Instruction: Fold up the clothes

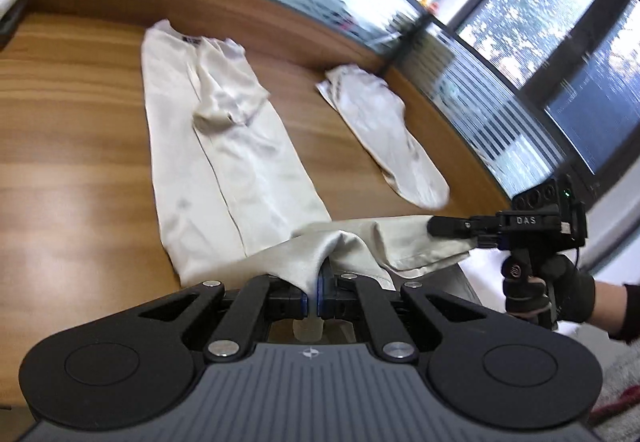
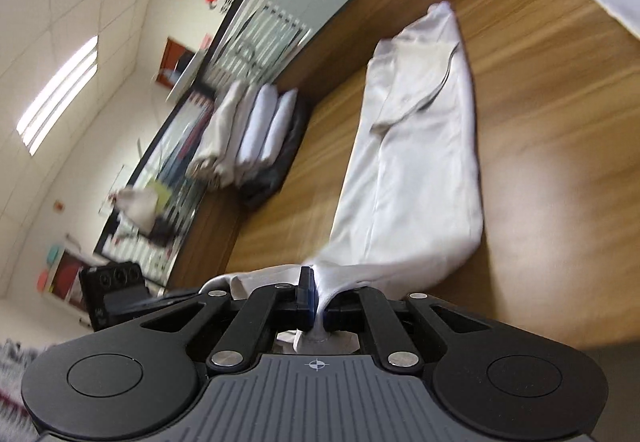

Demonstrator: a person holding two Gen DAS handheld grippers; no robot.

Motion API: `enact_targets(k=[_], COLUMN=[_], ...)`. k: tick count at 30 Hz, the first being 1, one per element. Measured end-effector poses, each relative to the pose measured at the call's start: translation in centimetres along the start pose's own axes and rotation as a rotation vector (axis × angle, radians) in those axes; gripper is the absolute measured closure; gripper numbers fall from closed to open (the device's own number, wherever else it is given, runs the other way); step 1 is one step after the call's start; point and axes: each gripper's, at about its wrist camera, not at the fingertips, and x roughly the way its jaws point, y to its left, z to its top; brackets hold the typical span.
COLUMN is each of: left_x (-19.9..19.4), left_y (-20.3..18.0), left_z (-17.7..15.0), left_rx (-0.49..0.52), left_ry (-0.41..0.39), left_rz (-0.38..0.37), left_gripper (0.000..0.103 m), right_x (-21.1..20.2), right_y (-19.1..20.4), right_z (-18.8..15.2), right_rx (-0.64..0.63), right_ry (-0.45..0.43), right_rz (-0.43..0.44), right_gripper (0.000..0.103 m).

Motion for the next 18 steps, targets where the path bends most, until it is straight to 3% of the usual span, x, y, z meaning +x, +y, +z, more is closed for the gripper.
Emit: enact_targets(k=[6,18], left_x=[2.7,8.9], left_y=[2.3,9.7], left_z=[2.7,8.6], left_rx=[-0.029,-0.096], left_ry=[0.009,0.088], left_rz=[0.041,0.023], left_gripper=[0.099,0.098], right_x=[2.8,10.3], right_y=[-1.5,-6.2], right_z=[3.9,11.1], right_rx=[0.031,0.113], right_ry=[0.017,0.112], right_rz=[-0.058,-0.149], right_gripper=[0.096,0.094])
